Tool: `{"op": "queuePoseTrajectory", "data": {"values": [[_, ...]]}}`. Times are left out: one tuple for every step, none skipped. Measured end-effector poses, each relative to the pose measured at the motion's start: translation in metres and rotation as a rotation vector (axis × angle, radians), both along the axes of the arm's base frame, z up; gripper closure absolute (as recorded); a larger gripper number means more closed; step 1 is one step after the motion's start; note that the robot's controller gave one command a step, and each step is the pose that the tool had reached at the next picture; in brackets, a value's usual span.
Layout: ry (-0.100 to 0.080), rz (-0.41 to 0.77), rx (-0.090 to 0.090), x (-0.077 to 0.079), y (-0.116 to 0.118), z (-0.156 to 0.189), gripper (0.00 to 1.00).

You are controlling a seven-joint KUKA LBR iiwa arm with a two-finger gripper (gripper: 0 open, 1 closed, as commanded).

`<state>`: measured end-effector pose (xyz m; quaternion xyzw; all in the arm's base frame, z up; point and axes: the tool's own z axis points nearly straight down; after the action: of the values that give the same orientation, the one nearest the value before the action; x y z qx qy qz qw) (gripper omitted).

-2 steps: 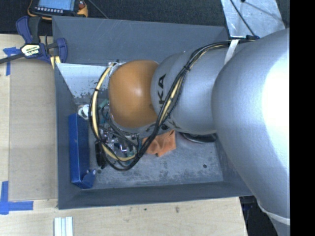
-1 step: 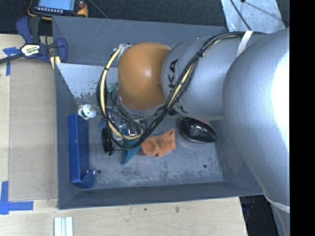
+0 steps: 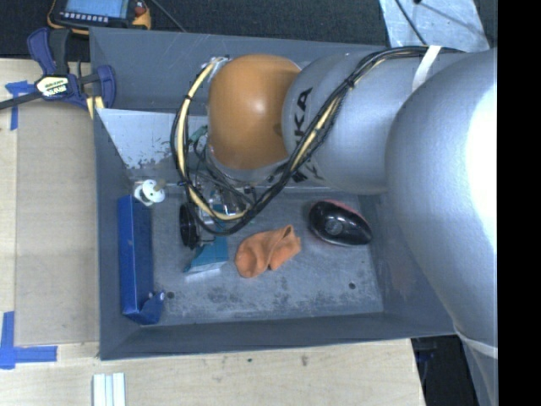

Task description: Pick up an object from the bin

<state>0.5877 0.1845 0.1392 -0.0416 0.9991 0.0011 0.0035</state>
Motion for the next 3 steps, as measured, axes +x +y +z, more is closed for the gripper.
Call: {"op": "queuePoseTrajectory", "data": {"values": [[0.004, 0.003, -0.001, -0.002, 0.001, 0.001, 1.00], [0.014, 0.007, -0.005, -0.005, 0.003, 0.010, 1.00], [0.004, 0.034, -0.002, 0.001, 0.013, 0.012, 0.00]]}}
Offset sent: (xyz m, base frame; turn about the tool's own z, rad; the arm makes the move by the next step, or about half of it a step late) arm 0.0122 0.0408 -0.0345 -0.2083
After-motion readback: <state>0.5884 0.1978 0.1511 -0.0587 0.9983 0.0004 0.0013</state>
